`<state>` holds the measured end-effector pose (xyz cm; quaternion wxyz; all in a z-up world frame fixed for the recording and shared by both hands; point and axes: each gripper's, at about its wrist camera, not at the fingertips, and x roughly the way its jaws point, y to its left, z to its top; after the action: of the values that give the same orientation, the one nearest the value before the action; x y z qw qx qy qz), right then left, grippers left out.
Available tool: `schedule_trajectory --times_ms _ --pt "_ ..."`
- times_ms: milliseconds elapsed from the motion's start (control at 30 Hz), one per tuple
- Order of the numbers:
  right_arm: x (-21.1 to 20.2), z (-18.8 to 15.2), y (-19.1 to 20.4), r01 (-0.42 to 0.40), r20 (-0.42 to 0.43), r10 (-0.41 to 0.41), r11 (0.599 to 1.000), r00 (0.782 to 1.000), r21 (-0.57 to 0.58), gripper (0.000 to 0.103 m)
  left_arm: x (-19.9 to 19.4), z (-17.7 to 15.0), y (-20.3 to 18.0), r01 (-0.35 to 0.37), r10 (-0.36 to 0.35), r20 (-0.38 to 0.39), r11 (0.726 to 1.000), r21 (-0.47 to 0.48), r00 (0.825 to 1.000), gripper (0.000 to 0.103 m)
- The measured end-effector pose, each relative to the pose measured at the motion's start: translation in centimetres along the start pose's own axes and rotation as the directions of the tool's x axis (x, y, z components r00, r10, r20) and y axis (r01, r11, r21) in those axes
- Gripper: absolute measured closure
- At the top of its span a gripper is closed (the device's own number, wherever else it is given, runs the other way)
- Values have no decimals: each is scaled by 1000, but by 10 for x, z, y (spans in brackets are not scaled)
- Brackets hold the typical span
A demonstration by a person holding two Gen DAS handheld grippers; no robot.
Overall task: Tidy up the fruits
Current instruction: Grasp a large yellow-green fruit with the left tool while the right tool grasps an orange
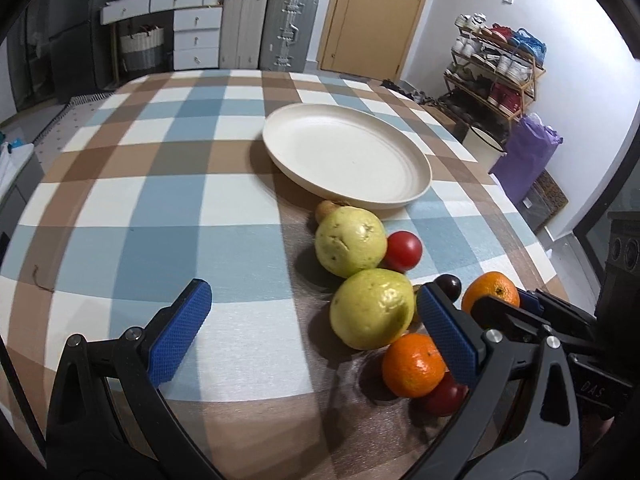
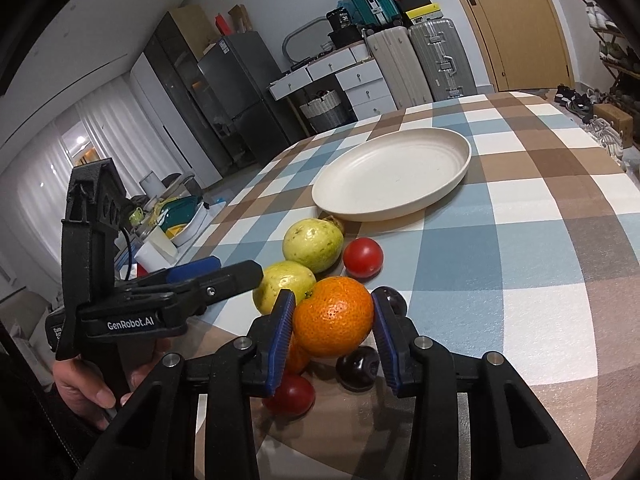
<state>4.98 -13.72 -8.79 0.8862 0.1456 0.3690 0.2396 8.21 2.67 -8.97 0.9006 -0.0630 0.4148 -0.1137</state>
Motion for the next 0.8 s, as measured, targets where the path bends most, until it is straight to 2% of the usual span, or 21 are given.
schedule_trajectory --times_ms 200,367,467,567,633,800 --pt "2 0 -3 -16 -9 16 1000 1000 2 64 14 -1 -2 38 -39 -43 999 -9 998 2" --pt "3 1 -6 -29 -13 30 1000 999 10 64 22 0 -7 110 -110 -69 994 -8 992 8" --pt "4 2 -7 -34 -19 34 999 999 10 64 28 -1 -9 161 -162 -95 987 -18 982 17" --pt "3 1 -7 -37 -20 37 999 999 10 64 35 -1 -10 213 -215 -124 977 -28 969 35" --pt "3 1 -7 -38 -20 38 999 999 14 64 39 -2 -11 224 -225 -136 974 -29 965 56" --pt "2 0 -7 -36 -21 37 999 999 16 64 39 -4 -8 249 -253 -128 968 -42 959 56"
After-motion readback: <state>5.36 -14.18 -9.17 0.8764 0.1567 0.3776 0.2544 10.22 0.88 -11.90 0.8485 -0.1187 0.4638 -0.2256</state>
